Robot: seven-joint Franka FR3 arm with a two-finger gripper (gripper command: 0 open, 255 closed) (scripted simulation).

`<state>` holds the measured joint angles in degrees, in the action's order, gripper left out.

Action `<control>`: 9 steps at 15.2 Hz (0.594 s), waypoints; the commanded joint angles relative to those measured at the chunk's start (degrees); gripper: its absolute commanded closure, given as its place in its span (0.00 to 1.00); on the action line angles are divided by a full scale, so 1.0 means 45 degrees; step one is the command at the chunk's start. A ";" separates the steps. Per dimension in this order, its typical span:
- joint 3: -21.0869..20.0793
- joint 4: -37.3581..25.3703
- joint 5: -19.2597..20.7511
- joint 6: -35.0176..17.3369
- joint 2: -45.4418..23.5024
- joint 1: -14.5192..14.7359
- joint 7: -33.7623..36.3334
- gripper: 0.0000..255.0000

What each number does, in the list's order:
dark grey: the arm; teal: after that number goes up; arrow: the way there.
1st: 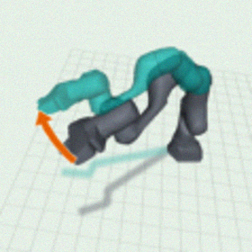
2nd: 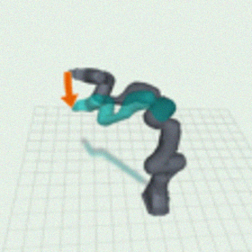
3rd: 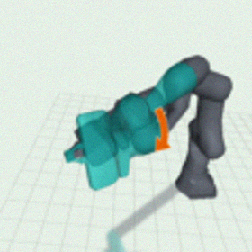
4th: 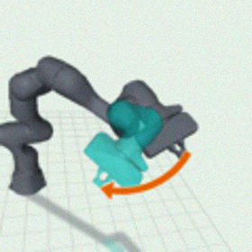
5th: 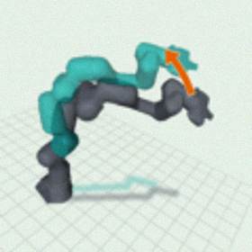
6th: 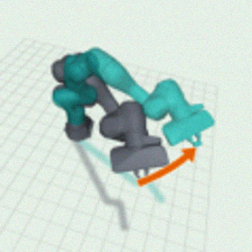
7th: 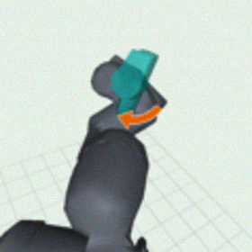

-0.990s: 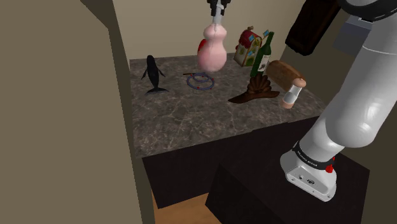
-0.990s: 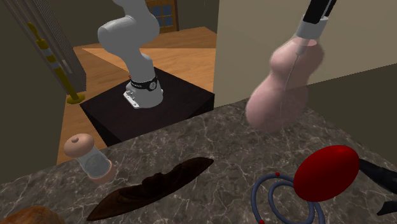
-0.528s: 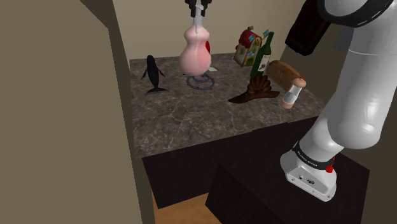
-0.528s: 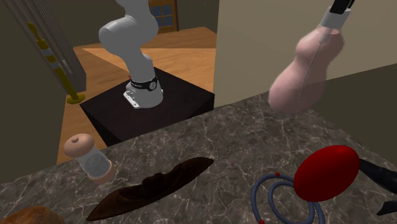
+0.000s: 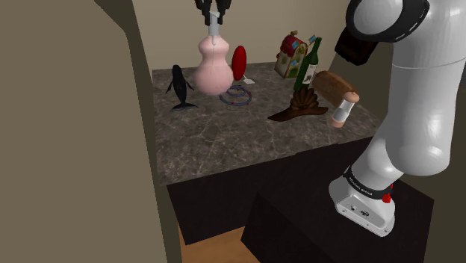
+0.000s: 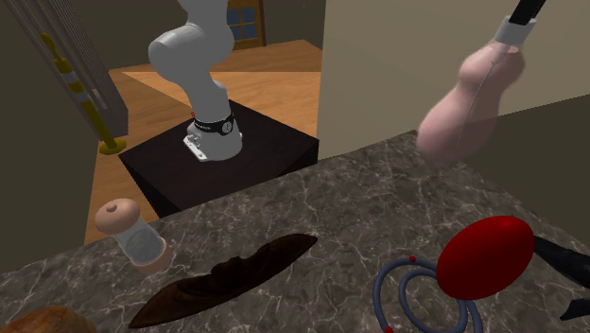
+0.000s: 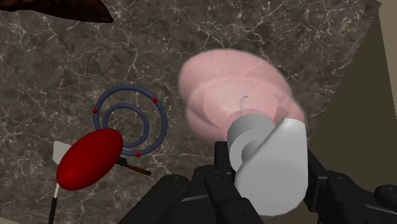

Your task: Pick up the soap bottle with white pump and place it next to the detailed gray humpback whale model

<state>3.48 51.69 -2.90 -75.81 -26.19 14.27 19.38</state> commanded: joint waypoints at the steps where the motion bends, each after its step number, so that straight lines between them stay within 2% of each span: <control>1: 0.0002 0.0975 0.0027 -0.0615 0.0388 0.0051 0.0011 1.00; 9: 0.0006 0.3705 0.0083 -0.2497 0.1236 0.0132 -0.0023 1.00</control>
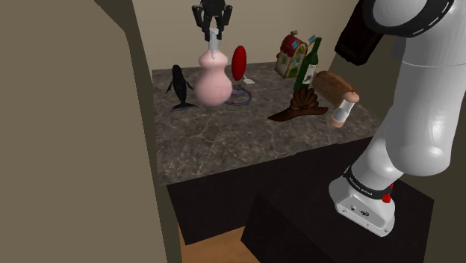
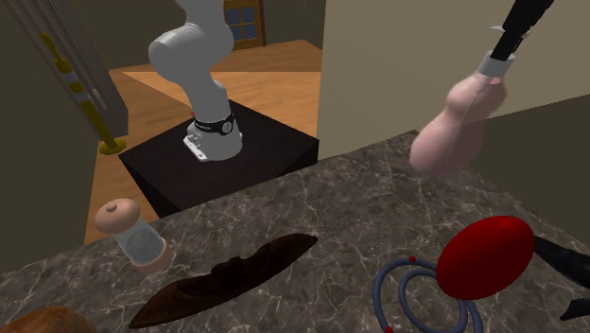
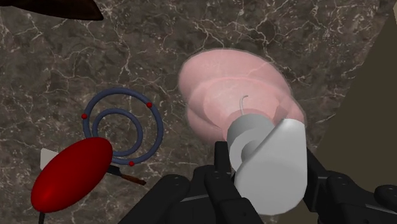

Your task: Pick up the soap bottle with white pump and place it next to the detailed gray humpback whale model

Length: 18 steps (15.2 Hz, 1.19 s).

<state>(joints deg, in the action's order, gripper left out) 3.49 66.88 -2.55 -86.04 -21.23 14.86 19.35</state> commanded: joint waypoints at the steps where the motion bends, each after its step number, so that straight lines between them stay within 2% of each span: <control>1: 0.0004 0.0605 0.0010 -0.0432 0.0200 0.0008 -0.0020 1.00; 18: -0.0007 0.4134 0.0023 -0.3551 0.0609 0.0071 -0.0087 1.00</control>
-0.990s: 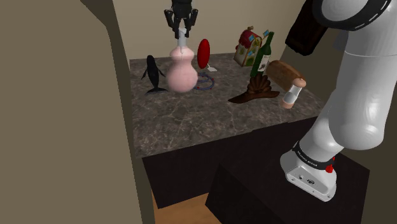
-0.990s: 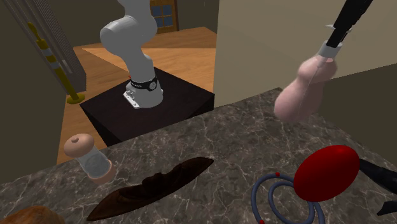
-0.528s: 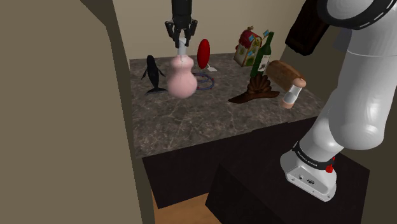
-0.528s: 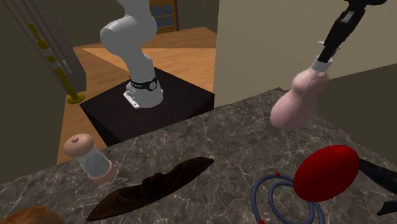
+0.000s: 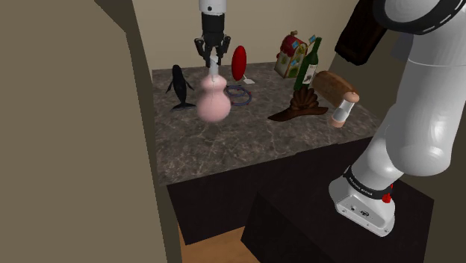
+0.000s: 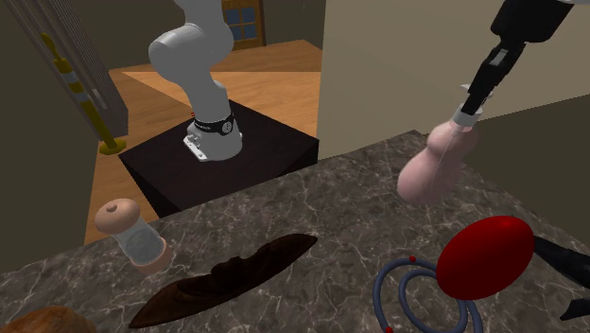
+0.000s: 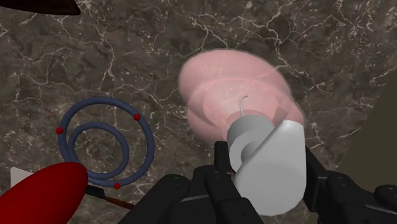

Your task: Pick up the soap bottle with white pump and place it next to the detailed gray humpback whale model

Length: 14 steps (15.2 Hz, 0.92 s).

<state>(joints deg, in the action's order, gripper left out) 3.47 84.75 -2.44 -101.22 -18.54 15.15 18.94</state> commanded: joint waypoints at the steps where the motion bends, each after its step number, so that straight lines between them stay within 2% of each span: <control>1: -0.0004 0.0321 -0.0003 -0.0345 0.0003 0.0008 -0.0001 1.00; 5: -0.0007 0.0827 -0.0011 -0.0901 -0.0048 0.0013 -0.0017 1.00; 12: -0.0007 0.0823 -0.0011 -0.0900 -0.0051 0.0013 -0.0017 1.00; 13: -0.0007 0.0822 -0.0011 -0.0900 -0.0053 0.0012 -0.0018 0.00; 14: -0.0007 0.0825 -0.0011 -0.0902 -0.0052 0.0012 -0.0018 0.00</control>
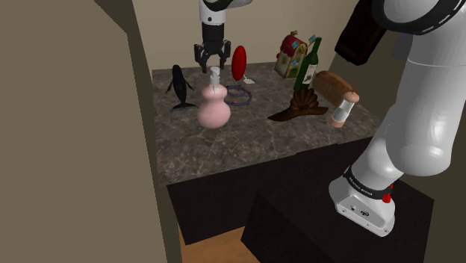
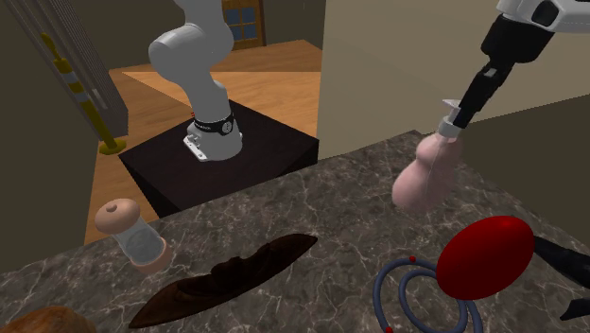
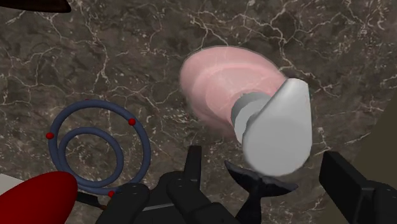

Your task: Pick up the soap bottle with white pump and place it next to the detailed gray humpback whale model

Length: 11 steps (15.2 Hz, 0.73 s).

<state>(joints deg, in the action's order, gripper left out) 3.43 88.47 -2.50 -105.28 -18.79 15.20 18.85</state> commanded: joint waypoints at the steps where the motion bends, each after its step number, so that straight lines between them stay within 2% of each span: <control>1: 0.0000 -0.0003 0.0000 -0.0001 0.0001 0.0000 -0.0001 0.00; 4: 0.0000 -0.0003 0.0000 0.0001 0.0004 0.0001 0.0002 0.00; 8: 0.0016 -0.1652 0.0010 0.1632 -0.0016 -0.0036 0.0020 0.00; 11: 0.0016 -0.1651 0.0010 0.1631 -0.0015 -0.0036 0.0020 0.00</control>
<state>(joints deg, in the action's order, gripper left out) 3.50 81.37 -2.45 -98.24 -18.79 15.06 18.95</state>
